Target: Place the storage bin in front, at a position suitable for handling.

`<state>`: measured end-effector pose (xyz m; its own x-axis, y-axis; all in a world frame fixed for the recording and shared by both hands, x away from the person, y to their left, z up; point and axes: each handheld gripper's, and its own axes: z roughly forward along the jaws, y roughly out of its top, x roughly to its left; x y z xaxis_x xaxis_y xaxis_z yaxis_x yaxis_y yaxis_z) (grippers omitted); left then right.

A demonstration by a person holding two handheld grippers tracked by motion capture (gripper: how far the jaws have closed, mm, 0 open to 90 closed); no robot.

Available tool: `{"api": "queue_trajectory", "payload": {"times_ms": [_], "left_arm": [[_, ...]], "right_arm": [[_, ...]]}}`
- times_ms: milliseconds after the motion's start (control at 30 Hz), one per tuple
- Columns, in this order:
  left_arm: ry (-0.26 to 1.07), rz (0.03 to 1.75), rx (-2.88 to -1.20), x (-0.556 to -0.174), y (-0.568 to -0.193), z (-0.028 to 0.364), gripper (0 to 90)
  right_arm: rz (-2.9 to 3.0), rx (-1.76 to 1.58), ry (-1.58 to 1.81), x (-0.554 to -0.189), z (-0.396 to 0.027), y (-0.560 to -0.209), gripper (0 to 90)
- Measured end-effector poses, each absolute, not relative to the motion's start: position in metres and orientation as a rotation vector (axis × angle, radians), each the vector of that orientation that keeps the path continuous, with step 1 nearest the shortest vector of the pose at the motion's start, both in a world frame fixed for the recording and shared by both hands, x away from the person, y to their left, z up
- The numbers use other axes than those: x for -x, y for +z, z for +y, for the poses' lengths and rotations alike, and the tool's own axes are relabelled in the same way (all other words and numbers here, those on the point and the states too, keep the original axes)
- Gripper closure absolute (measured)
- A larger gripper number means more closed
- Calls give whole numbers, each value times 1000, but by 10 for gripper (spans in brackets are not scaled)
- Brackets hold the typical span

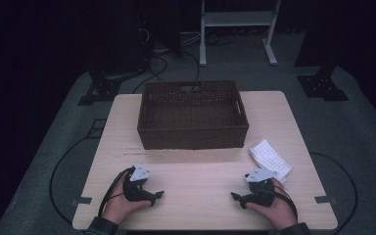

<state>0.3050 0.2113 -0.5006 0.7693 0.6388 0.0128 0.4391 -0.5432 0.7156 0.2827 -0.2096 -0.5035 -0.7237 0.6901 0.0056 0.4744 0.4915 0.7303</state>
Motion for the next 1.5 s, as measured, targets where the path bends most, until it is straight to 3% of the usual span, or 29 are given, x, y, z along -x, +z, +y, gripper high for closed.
{"api": "queue_trajectory", "payload": {"times_ms": [500, 1500], "left_arm": [[314, 830, -2188, -305, -493, 227, 303], [299, 915, -2121, -330, -442, 249, 378]], "right_arm": [[2451, -992, 1073, -283, -209, -504, 119], [2453, -987, 1073, -287, -206, -504, 121]]}}
